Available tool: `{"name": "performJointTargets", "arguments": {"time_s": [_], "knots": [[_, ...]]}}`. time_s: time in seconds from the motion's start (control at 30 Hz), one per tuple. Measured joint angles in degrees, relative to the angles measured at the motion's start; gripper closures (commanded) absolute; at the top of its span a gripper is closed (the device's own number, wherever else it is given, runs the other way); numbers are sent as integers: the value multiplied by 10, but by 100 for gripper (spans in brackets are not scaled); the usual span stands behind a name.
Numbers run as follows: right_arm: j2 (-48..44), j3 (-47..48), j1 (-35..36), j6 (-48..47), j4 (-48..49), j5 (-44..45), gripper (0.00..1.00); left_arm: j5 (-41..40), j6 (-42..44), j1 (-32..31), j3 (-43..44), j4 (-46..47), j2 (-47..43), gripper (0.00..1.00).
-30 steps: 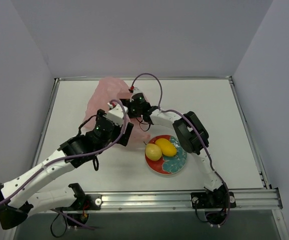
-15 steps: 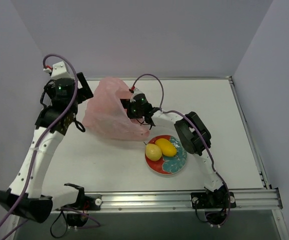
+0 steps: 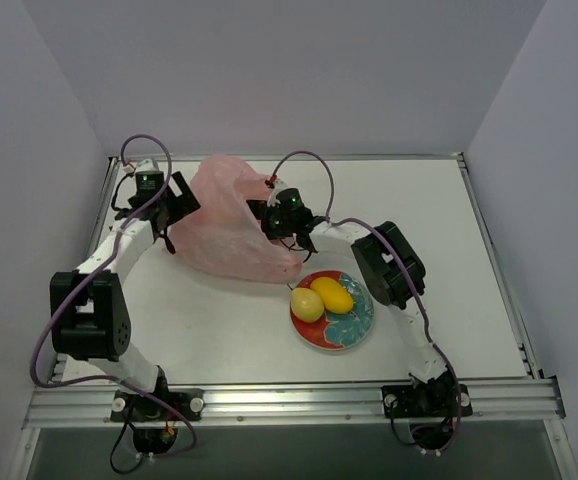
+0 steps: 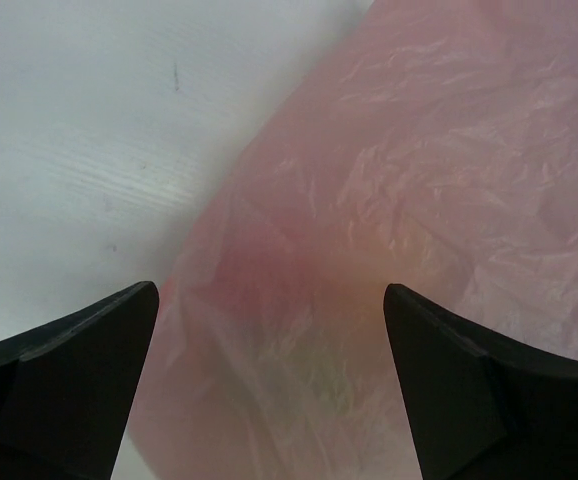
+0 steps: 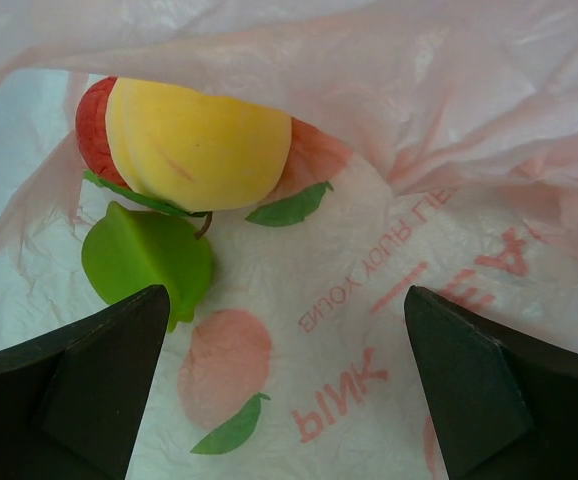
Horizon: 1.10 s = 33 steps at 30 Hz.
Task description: Take the fake fruits out of the plastic bag
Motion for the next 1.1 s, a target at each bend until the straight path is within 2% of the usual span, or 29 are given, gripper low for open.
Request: {"name": "performJointTargets", "arguments": {"time_s": [0.13, 0.17, 0.23, 0.27, 0.33, 0.4, 0.67, 0.93, 1.1], "knots": [[0, -6, -6, 1, 17, -10, 0, 42, 0, 7, -10, 82, 53, 0], [0, -9, -7, 2, 22, -14, 0, 53, 0, 9, -11, 94, 64, 14], [0, -14, -9, 5, 32, -20, 0, 69, -2, 11, -14, 116, 82, 35], [0, -17, -9, 6, 38, -23, 0, 77, -2, 12, -14, 124, 89, 60], [0, -23, -8, 10, 47, -29, 0, 89, -1, 12, -14, 136, 98, 82], [0, -27, -8, 13, 51, -33, 0, 98, 2, 12, -14, 140, 101, 97], [0, -27, -8, 16, 59, -42, 0, 114, 29, -2, 0, 145, 99, 98], [0, -45, -9, 31, 86, -37, 0, 85, 107, -97, 38, 102, 41, 98], [-20, -93, -9, 47, 127, -20, 0, 54, 145, -127, 47, 82, -10, 98]]}}
